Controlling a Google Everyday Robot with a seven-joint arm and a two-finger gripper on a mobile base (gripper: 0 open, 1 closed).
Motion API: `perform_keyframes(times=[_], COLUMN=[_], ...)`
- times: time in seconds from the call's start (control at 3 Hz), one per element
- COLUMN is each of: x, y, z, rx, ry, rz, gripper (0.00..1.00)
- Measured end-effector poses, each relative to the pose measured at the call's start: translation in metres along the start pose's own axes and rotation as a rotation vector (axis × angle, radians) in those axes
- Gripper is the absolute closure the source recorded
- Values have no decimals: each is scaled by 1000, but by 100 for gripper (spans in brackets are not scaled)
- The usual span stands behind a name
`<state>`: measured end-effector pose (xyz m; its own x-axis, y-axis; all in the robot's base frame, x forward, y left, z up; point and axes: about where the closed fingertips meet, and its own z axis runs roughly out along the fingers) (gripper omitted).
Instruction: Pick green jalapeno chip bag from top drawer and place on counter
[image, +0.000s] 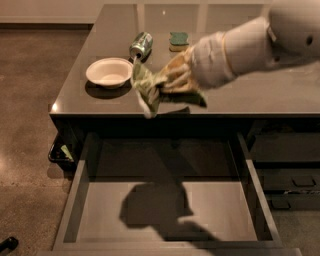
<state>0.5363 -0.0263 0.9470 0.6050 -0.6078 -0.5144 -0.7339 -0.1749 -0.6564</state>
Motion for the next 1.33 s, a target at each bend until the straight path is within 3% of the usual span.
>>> perform_keyframes(times=[0.33, 0.67, 1.0, 1.33], x=[43, 118, 115, 115], y=[-35, -39, -42, -42], z=[38, 104, 102, 102], rx=[5, -15, -15, -15], ry=[45, 116, 116, 116], rz=[-131, -190, -190, -190], gripper=[100, 100, 100, 81])
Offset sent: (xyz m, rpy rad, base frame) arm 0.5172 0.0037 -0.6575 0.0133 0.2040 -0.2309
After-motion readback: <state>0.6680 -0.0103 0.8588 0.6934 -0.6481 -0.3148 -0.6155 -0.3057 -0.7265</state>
